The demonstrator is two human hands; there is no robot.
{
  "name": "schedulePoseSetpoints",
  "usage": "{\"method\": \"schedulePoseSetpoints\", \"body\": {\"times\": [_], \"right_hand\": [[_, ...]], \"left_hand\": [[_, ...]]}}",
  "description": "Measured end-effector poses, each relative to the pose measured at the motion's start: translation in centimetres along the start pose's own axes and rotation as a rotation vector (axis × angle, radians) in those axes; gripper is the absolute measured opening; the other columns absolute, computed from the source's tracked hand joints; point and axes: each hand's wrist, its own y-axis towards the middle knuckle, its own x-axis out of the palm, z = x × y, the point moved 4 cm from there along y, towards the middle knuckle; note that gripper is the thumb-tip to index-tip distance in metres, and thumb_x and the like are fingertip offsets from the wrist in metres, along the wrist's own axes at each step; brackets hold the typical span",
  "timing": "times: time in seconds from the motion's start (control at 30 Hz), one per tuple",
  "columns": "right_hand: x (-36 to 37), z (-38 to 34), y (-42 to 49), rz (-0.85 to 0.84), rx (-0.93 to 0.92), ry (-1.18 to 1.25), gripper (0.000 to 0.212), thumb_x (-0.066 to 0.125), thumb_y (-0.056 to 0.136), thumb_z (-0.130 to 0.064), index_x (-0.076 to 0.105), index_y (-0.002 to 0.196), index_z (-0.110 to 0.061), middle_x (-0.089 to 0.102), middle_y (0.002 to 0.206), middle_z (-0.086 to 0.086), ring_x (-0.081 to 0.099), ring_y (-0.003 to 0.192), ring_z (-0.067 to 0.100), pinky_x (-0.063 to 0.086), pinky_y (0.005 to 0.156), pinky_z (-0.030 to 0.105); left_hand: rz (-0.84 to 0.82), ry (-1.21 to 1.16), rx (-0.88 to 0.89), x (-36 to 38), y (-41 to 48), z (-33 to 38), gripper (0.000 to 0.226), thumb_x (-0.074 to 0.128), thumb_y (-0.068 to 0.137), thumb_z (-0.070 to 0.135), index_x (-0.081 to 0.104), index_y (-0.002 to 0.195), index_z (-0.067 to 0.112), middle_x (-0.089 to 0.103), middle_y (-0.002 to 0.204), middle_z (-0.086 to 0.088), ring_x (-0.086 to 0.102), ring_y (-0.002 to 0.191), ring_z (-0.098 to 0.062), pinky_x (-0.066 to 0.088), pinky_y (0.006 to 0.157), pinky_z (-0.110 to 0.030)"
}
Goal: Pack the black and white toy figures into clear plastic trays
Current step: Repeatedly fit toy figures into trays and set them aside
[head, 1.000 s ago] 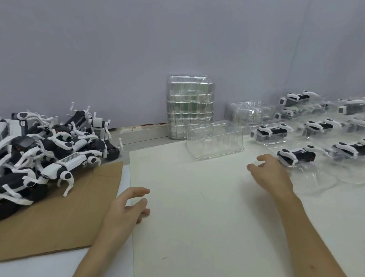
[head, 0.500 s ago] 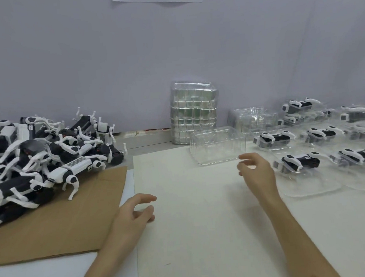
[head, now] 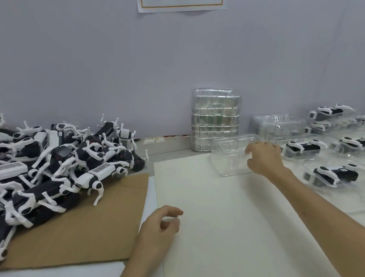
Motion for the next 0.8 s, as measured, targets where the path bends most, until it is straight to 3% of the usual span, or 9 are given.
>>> {"method": "schedulePoseSetpoints", "body": {"times": [0.1,0.2,0.27,0.37,0.47,0.53,0.67,0.8], "right_hand": [[-0.5,-1.8,-1.4,-0.061,-0.116,0.320,0.006,0.065,0.092,-0.023,0.067,0.089,-0.028,0.065,0.093,-0.007,0.061,0.102,0.020,0.041,0.089,0.033],[-1.5,-4.6,-4.9,0.041,-0.240,0.586,0.010,0.070,0.091,-0.027,0.067,0.083,-0.033,0.065,0.082,-0.016,0.059,0.078,0.004,0.043,0.073,0.024],[-2.0,-6.4,-8.2,0.135,-0.319,0.789,0.016,0.073,0.089,-0.020,0.067,0.085,-0.034,0.068,0.081,-0.017,0.059,0.070,0.001,0.042,0.067,0.012],[-1.9,-9.0,-12.8,0.169,-0.426,0.983,0.020,0.072,0.090,-0.016,0.066,0.094,-0.035,0.071,0.089,-0.015,0.067,0.074,0.008,0.048,0.066,0.014],[-1.4,-10.7,-15.0,0.153,-0.456,1.084,0.009,0.068,0.092,-0.016,0.067,0.100,-0.020,0.069,0.086,-0.012,0.072,0.073,0.011,0.049,0.068,0.013],[-1.3,-11.2,-15.3,0.116,-0.435,1.151,0.009,0.066,0.093,-0.016,0.066,0.102,-0.015,0.067,0.084,-0.010,0.072,0.071,0.013,0.050,0.067,0.017],[-1.2,-11.6,-15.9,0.060,-0.435,1.178,0.012,0.067,0.093,-0.015,0.065,0.103,-0.020,0.066,0.085,-0.006,0.069,0.071,0.021,0.053,0.069,0.032],[-1.2,-12.0,-16.3,0.028,-0.494,1.160,0.029,0.073,0.088,-0.009,0.064,0.114,-0.018,0.064,0.090,-0.005,0.068,0.071,0.018,0.053,0.073,0.020]], "left_hand": [[-0.036,0.006,0.022,0.2,0.0,0.4,0.023,0.059,0.096,0.013,0.070,0.091,0.032,0.071,0.091,0.022,0.066,0.084,-0.009,0.046,0.074,-0.016],[-0.052,-0.058,0.058,0.2,0.0,0.8,0.016,0.063,0.094,0.018,0.070,0.093,0.032,0.073,0.093,0.017,0.066,0.086,-0.008,0.048,0.075,-0.016],[-0.059,-0.180,0.072,0.1,-0.1,1.2,0.009,0.069,0.090,0.031,0.070,0.099,0.033,0.075,0.098,0.012,0.067,0.088,-0.008,0.048,0.072,-0.017],[-0.086,-0.357,0.097,0.3,-0.4,1.9,0.031,0.066,0.080,0.042,0.069,0.108,0.029,0.076,0.100,0.005,0.070,0.093,-0.011,0.052,0.073,-0.021],[0.052,-0.438,0.183,-0.3,-0.7,2.7,0.022,0.065,0.081,0.033,0.073,0.099,0.021,0.076,0.089,-0.003,0.072,0.088,-0.017,0.054,0.072,-0.023],[0.092,-0.465,0.226,-0.8,-0.7,3.0,0.016,0.064,0.086,0.026,0.075,0.095,0.018,0.077,0.092,-0.003,0.073,0.086,-0.018,0.054,0.072,-0.022],[-0.011,-0.570,0.218,-0.5,-0.8,3.3,0.024,0.049,0.102,0.010,0.069,0.113,0.014,0.076,0.104,-0.008,0.074,0.095,-0.026,0.055,0.077,-0.022],[-0.062,-0.743,0.156,0.1,-0.9,3.2,0.027,0.045,0.101,0.012,0.070,0.114,0.014,0.073,0.112,-0.014,0.070,0.107,-0.028,0.056,0.082,-0.026]]}}
